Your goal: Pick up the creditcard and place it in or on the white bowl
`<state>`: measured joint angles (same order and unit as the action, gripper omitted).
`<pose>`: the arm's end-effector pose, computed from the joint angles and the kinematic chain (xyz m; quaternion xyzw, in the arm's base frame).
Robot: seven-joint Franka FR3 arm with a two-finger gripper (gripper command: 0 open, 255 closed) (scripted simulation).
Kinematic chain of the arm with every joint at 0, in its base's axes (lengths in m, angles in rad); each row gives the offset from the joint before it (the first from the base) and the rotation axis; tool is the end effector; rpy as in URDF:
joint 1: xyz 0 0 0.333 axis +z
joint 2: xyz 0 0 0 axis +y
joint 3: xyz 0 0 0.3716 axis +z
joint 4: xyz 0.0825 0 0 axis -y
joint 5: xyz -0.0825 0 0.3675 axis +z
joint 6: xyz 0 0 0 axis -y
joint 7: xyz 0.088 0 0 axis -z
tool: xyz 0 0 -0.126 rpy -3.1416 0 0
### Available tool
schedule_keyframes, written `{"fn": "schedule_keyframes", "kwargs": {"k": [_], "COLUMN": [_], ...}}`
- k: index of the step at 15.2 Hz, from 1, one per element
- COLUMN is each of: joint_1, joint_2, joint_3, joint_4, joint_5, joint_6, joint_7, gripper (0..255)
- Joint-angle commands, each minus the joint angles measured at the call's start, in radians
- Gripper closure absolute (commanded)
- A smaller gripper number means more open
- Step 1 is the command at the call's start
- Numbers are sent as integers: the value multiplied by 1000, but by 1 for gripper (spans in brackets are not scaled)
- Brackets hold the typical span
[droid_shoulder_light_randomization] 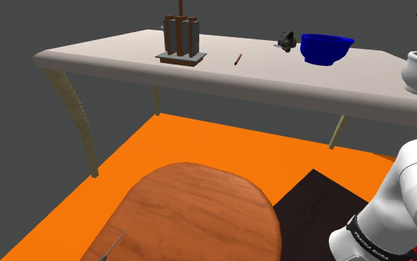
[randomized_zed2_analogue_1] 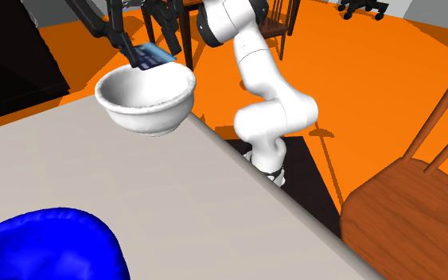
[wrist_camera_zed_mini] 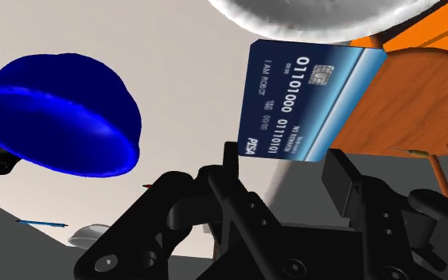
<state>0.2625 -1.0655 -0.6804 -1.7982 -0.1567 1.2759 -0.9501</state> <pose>0.0629 -0.3095 0.7476 -0.9097 -0.2988 -0.2748 0.0875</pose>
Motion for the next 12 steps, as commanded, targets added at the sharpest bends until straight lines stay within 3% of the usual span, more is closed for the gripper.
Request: {"fn": "schedule_keyframes", "kwargs": {"k": [1,5,12], "joint_1": [-9,-13,-57], "joint_2": [-13,-26,-103], "joint_3": [-9,-35,-46], "joint_4": [46,144,1], "joint_5": [-13,-42,-73], "joint_6": [-60,-164,-101], "joint_7": [-24,-75,-88], "gripper": [255,255,255]}}
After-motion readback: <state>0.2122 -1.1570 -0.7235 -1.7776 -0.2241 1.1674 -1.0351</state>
